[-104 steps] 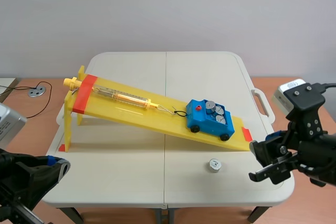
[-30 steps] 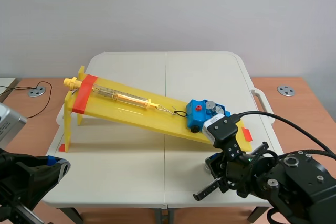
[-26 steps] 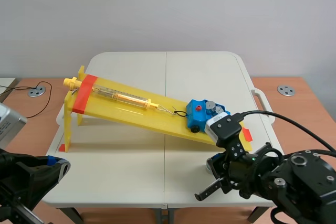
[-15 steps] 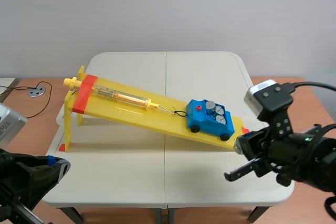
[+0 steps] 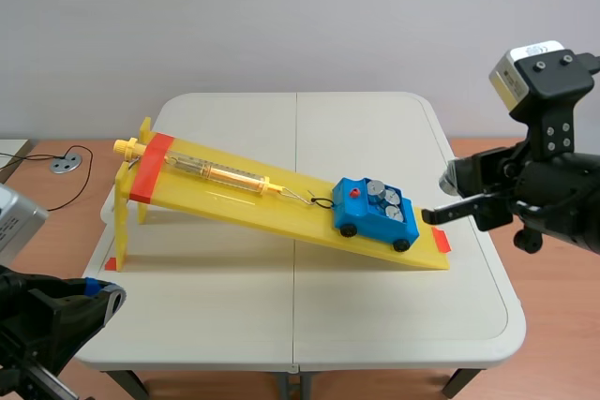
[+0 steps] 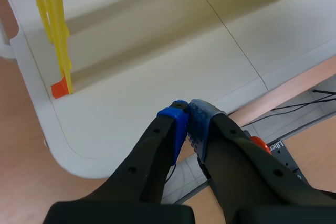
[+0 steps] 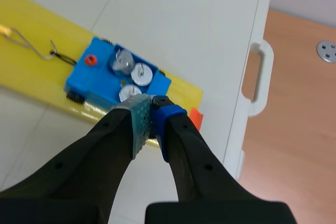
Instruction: Place the four metal weights on the blue cart on the ramp.
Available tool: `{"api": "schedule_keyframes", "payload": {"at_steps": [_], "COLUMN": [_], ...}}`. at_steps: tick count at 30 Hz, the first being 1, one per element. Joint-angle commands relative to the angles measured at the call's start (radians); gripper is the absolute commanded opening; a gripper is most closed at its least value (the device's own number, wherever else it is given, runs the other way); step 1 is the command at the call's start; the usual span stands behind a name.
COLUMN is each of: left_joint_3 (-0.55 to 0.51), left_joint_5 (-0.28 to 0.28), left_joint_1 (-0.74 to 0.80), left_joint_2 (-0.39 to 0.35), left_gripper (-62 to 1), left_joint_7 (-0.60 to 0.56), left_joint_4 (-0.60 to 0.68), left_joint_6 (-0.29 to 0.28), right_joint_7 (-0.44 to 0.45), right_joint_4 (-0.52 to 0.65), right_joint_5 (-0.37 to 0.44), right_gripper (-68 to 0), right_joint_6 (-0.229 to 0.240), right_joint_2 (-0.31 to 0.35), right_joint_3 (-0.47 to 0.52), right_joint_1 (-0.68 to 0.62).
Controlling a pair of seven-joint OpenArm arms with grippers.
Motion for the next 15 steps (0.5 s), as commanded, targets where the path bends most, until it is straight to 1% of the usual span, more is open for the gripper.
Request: {"api": "schedule_keyframes", "payload": {"at_steps": [1, 5, 8, 10, 13, 15], "left_joint_3": [-0.013, -0.013, -0.013, -0.013, -0.013, -0.013], "left_joint_5": [-0.077, -0.077, -0.077, -0.077, -0.077, -0.077], "left_joint_1": [-0.020, -0.020, -0.020, -0.020, -0.020, -0.020], "left_joint_2": [0.008, 0.008, 0.008, 0.008, 0.008, 0.008], "left_gripper": [-58.0, -58.0, -58.0, -58.0, -58.0, -58.0], "left_joint_7": [-0.096, -0.096, -0.096, -0.096, -0.096, -0.096], "left_joint_4": [0.043, 0.043, 0.043, 0.043, 0.043, 0.043], "left_joint_6": [-0.018, -0.018, -0.018, -0.018, -0.018, -0.018], "right_joint_7": [0.109, 0.109, 0.127, 0.132, 0.132, 0.131], "right_joint_4": [-0.001, -0.081, -0.129, -0.160, -0.203, -0.228], "right_joint_5": [0.040, 0.021, -0.029, -0.045, -0.064, -0.071], "right_gripper": [-66.9, -66.9, -66.9, -66.9, -66.9, -66.9], "right_joint_6": [-0.011, -0.011, -0.020, -0.024, -0.038, -0.038], "right_joint_2": [-0.006, -0.016, -0.016, -0.017, -0.035, -0.050], "right_joint_3": [-0.007, -0.039, -0.079, -0.103, -0.127, -0.142], "right_joint_1": [0.123, 0.190, 0.234, 0.264, 0.301, 0.320]}}
